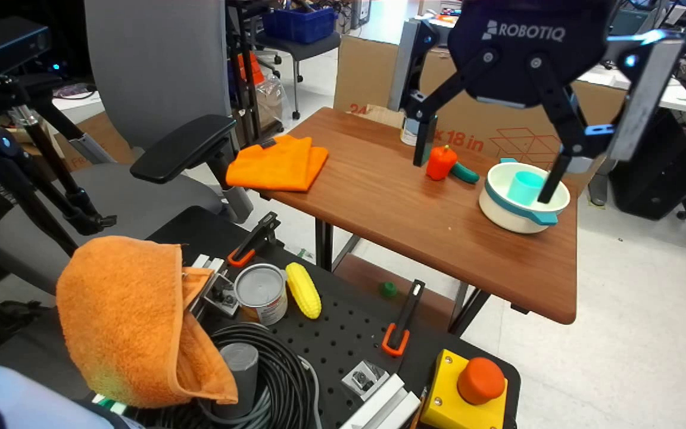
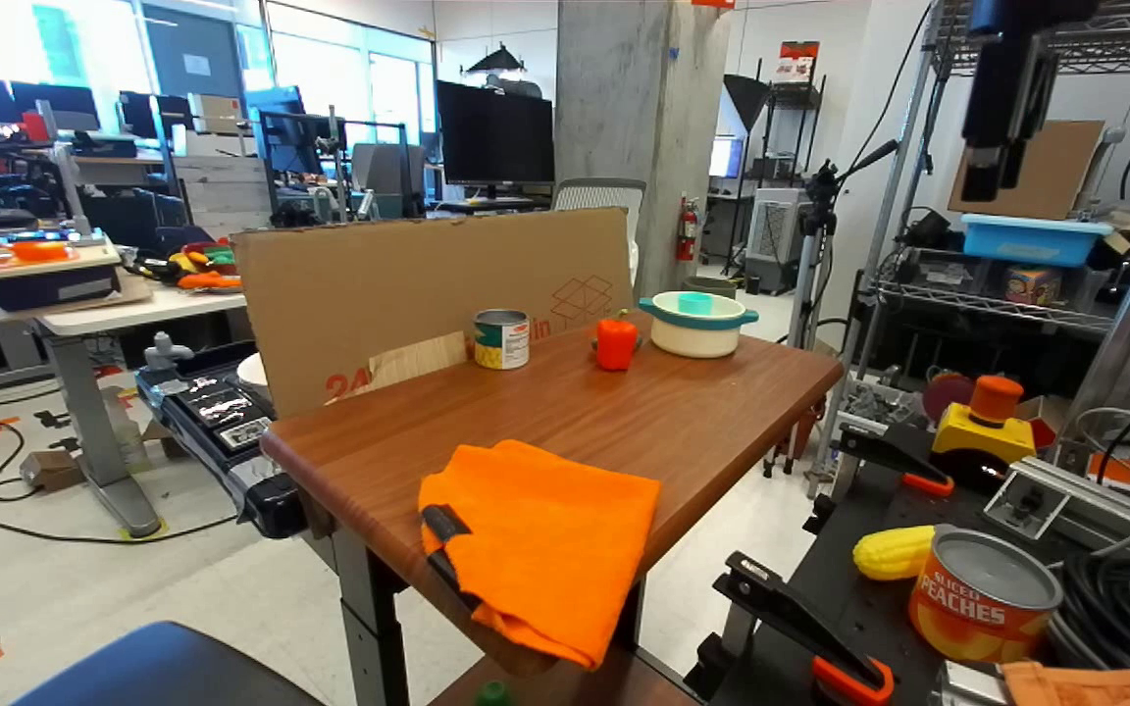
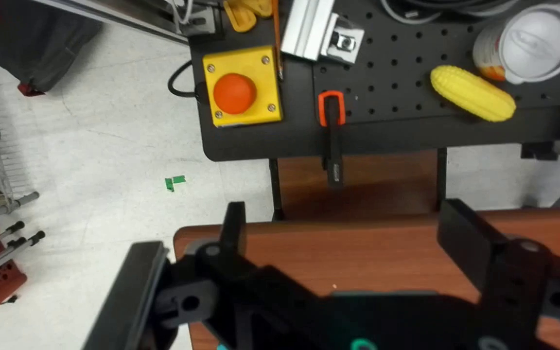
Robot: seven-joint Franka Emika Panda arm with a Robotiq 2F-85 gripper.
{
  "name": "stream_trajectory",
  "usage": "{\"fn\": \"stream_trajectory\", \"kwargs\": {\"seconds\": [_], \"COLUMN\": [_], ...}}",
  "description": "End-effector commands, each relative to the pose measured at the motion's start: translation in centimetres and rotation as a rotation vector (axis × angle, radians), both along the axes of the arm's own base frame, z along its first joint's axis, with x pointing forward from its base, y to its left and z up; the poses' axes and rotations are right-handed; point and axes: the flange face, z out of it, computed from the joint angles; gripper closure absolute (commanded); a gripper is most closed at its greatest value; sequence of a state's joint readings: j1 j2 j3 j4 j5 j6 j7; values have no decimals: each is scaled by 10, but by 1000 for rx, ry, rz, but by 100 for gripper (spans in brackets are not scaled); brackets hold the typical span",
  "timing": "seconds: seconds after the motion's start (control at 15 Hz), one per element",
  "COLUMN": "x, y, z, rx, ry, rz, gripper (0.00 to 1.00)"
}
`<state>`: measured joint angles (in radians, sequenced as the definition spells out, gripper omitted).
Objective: Move the orange pepper closer to the edge
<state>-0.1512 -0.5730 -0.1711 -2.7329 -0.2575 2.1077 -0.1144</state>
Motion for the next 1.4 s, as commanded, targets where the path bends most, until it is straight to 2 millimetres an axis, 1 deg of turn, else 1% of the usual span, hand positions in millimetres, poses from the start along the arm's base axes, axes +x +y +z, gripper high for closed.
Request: {"fn": "stream_trajectory", "kwargs": {"seconds": [0.0,0.2,0.33,0.47,0.67,0.73,0.93,1.2,1.33], "x": [54,105,139,170,203,212,232,247,254], "y": [16,28,32,32,32,33,42,62,65], "z": [0,-6,-19,-37,-63,-72,-90,-109,-119], "rx": [56,55,32,16,-6,-12,-25,-4,-11], "ry": [-90,-186,-223,-229,-222,-212,-197,-132,-107], "rz": [-93,-169,-219,-283,-344,-350,-348,-324,-326], "gripper": [0,0,0,0,0,0,0,0,0]}}
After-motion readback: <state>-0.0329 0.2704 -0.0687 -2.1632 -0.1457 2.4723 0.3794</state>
